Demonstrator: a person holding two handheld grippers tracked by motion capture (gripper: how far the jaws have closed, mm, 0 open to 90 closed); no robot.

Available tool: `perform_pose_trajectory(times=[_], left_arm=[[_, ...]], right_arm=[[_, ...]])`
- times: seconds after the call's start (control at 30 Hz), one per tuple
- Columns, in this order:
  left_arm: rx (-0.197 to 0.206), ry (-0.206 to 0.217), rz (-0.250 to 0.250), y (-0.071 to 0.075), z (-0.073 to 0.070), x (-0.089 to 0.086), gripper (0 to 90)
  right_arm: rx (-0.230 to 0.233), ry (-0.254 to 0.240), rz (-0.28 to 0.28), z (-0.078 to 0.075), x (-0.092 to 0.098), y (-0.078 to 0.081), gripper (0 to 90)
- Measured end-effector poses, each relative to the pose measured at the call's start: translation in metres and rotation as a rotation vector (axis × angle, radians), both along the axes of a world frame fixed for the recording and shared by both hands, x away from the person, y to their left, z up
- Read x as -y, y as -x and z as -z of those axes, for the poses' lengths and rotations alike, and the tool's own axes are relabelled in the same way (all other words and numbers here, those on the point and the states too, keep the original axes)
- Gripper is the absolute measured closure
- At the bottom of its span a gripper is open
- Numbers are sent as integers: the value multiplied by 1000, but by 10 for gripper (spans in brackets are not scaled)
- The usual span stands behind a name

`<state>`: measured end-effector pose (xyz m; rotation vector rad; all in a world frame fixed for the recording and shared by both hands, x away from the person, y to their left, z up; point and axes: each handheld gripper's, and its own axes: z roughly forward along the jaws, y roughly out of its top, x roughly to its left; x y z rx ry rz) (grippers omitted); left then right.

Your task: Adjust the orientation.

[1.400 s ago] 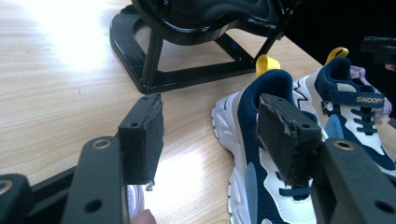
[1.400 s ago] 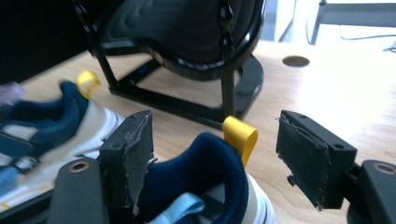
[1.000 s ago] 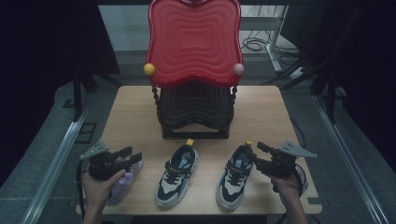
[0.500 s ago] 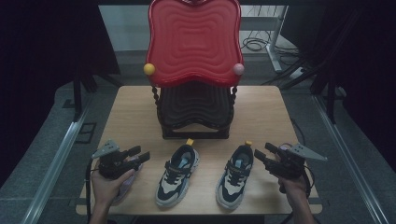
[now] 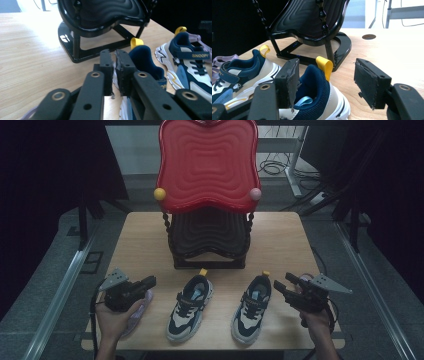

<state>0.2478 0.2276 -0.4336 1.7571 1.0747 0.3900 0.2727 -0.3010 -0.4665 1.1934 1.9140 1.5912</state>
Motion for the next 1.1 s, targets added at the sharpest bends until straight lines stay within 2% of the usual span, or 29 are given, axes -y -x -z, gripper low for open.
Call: perform_pose_trajectory(times=[0.07, 0.27, 0.7, 0.9, 1.1], left_arm=[[0, -12, 9, 3, -2, -1, 890], [-15, -44, 18, 14, -8, -13, 900], [-36, -83, -14, 26, -10, -31, 900], [-74, -97, -26, 31, -8, -41, 900], [-89, -118, -38, 38, -9, -47, 900]], right_arm=[[-5, 11, 12, -1, -1, 0, 371], [-2, 20, 39, -3, -3, 5, 370], [-15, 48, 31, -2, -10, 3, 366], [-5, 53, 27, -4, -13, 5, 366], [-7, 59, 22, -4, -14, 6, 366]])
